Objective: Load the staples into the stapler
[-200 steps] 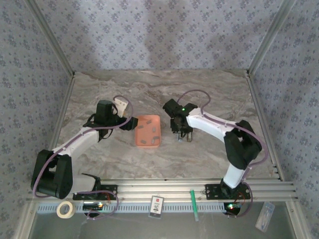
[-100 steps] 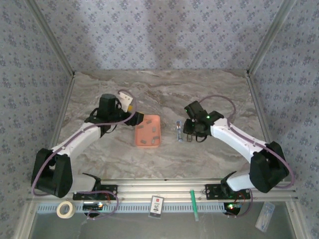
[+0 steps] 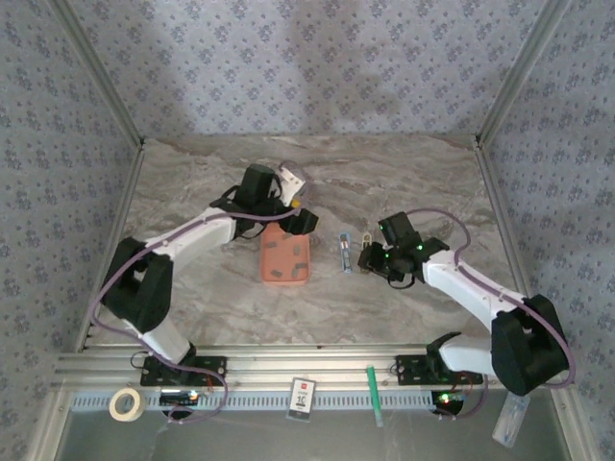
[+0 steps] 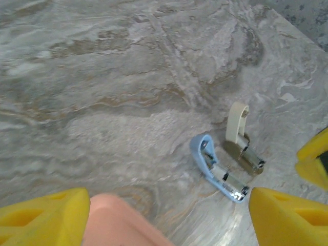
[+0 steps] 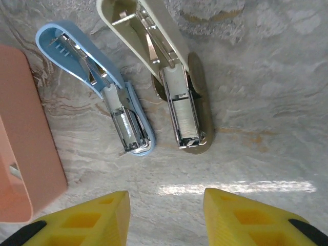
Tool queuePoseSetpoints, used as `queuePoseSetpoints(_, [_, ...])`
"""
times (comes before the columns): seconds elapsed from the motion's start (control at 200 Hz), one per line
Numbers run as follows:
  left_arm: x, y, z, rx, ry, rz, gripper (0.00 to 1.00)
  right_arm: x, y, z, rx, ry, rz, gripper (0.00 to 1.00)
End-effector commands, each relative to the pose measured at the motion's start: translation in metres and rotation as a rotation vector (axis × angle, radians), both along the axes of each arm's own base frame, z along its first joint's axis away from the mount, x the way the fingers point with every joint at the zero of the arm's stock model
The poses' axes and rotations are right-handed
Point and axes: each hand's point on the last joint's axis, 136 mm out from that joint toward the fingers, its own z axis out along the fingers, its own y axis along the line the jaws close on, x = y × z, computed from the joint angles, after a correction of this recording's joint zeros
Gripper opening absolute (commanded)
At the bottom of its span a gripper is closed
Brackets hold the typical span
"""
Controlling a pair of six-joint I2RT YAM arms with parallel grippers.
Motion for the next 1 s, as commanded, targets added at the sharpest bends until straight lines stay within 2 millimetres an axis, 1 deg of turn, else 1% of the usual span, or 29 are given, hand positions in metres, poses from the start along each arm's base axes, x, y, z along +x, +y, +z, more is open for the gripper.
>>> queuePoseSetpoints(0.0, [0.000,-0.028,0.001,-0.045,0.080,-0.041,0.79,0.000,0.010,-0.002,0.139,-0.012,-0.100,0.40])
queuePoseSetpoints(0.05, [0.001,-0.039,0.000,-0.050,0.101,-0.053,0.78,-0.003,0.009,-0.008,0.171,-0.007,-0.145,0.38])
queuePoseSetpoints(0.07, [0.002,-0.044,-0.007,-0.044,0.117,-0.057,0.77,-0.004,0.008,-0.009,0.179,-0.007,-0.160,0.38])
queuePoseSetpoints(0.14, [0.005,-0.057,-0.011,-0.041,0.148,-0.066,0.75,-0.006,0.004,-0.013,0.194,-0.013,-0.208,0.37])
queuePoseSetpoints(0.165, [0.006,-0.061,-0.018,-0.033,0.168,-0.070,0.75,-0.006,0.003,-0.014,0.200,-0.016,-0.224,0.37])
queuePoseSetpoints(0.195, [0.008,-0.066,-0.020,-0.031,0.181,-0.075,0.74,-0.006,0.002,-0.015,0.208,-0.016,-0.240,0.37])
queuePoseSetpoints(0.33, [0.008,-0.085,-0.035,-0.009,0.252,-0.103,0.72,-0.008,0.004,-0.015,0.248,-0.024,-0.296,0.35])
queuePoseSetpoints(0.43, [0.004,-0.095,-0.049,0.017,0.291,-0.127,0.71,-0.007,0.008,-0.017,0.271,-0.029,-0.326,0.34])
queuePoseSetpoints(0.535, [0.000,-0.102,-0.059,0.027,0.330,-0.146,0.71,-0.006,0.011,-0.019,0.275,-0.030,-0.347,0.32])
queuePoseSetpoints(0.645, [-0.004,-0.108,-0.066,0.032,0.358,-0.167,0.68,-0.004,0.016,-0.023,0.283,-0.027,-0.356,0.31])
queuePoseSetpoints(0.86, [-0.010,-0.110,-0.079,0.035,0.406,-0.183,0.65,0.002,0.027,-0.036,0.294,-0.016,-0.383,0.28])
queuePoseSetpoints(1.0, [-0.013,-0.110,-0.082,0.032,0.421,-0.192,0.63,0.007,0.033,-0.044,0.301,-0.008,-0.387,0.26])
